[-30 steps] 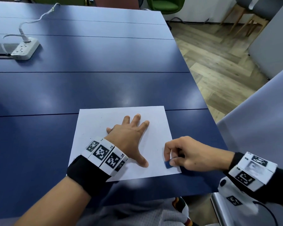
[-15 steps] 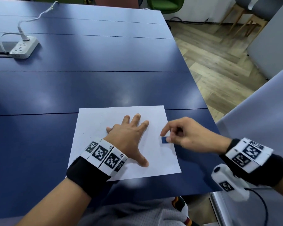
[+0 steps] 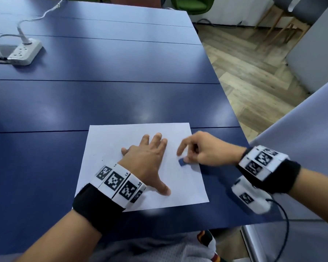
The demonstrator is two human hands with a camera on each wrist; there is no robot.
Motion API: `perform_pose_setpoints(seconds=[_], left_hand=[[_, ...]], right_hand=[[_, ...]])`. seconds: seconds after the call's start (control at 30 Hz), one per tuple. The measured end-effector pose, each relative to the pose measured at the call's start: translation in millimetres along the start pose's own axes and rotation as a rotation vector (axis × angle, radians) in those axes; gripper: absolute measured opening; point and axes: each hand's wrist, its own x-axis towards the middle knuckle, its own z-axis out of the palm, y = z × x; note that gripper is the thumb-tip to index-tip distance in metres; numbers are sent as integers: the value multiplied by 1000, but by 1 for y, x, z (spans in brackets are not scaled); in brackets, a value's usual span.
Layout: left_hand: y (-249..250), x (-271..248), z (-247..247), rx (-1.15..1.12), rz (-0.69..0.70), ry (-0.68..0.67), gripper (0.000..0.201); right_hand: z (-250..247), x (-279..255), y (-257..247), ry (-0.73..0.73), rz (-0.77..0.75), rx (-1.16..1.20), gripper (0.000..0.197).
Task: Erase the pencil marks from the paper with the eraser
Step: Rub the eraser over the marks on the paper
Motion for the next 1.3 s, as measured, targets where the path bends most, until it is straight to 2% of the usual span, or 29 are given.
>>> perform_pose_setpoints(seconds=[0.1, 0.2, 0.27, 0.4, 0.47, 0.57, 0.63, 0.7, 0.8, 0.9, 1.1, 1.23, 1.3], left_hand=[[-1, -2, 0, 0, -2, 2, 139], [-1, -1, 0, -4, 1, 8, 140], [-1, -1, 0, -3, 5, 18, 140], [1, -1, 0, 1, 4, 11, 138], [1, -1, 0, 3, 3, 4, 138], [1, 0, 0, 4, -4, 4, 139], [0, 0, 1, -6, -12, 9, 139], [0, -1, 2, -20, -12, 21, 139], [0, -2, 3, -13, -9, 46, 135], [1, -2, 1, -12, -25, 36, 139], [4, -2, -5, -20, -43, -14, 145], [6, -3, -7, -24, -53, -40, 144], [6, -3, -7, -22, -53, -48, 144]], right_hand=[[-15, 33, 5, 147, 71, 37, 9], [-19, 43, 9, 228, 115, 105, 4], [-12, 30, 10, 193, 94, 121, 6], [-1, 3, 7, -80, 19, 78, 6], [-8, 14, 6, -44, 17, 30, 8], [-17, 36, 10, 161, 71, 80, 9], [-15, 37, 14, 216, 88, 145, 8], [-8, 25, 13, 147, 48, 158, 7], [-2, 13, 4, -33, -8, 85, 7], [-17, 30, 5, 39, 45, -7, 8], [-22, 38, 13, 181, 121, 80, 9], [-2, 16, 2, 70, 37, 69, 8], [-3, 18, 0, 65, 27, 35, 8]])
